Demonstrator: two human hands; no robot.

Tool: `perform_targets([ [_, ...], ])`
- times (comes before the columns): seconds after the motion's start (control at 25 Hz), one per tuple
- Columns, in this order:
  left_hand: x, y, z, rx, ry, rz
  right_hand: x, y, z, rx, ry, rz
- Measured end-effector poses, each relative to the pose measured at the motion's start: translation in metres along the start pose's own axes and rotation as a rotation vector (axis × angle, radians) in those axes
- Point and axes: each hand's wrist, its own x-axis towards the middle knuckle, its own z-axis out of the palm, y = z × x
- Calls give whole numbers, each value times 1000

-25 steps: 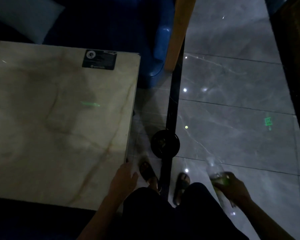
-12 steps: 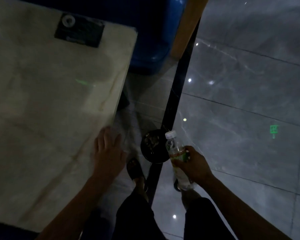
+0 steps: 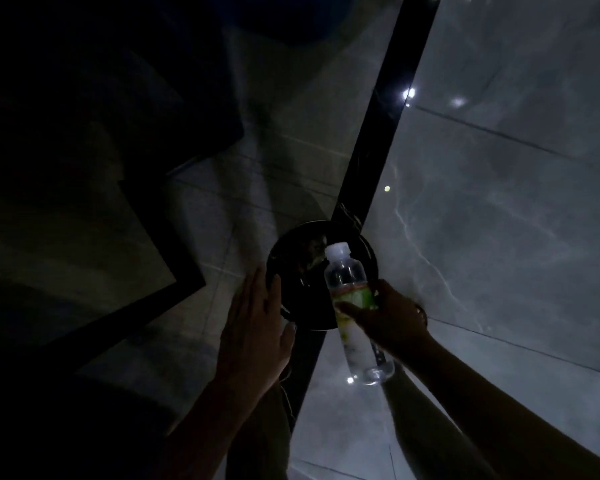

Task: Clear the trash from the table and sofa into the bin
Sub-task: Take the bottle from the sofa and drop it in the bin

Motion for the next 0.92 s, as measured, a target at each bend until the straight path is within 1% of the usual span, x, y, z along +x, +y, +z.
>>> perform_targets([
  [0.12,40,-15,48,-19,-50,37,56,9,32,57,31,59],
  [0.24,57,-23,83,-55,-65,31,105,16,55,4,48,119],
  [0.4,56,-31,99,-40,-5,82,149,18,77,-118,61,180],
  [0.56,58,-33,106,-64,41,104,175,17,91,-184,78,173],
  [0.64,59,-32,108,-64,53,103,177,16,94,-175,114,133],
  [0.76,59,-28,108,-46,31,84,160,16,92,-205,183,65],
  [0.84,59,-25,105,12,-21,60,140,18,82,-252,197,-81],
  [0.92,59,-23,102,48,-52,47,117,23,69,-323,210,-314],
])
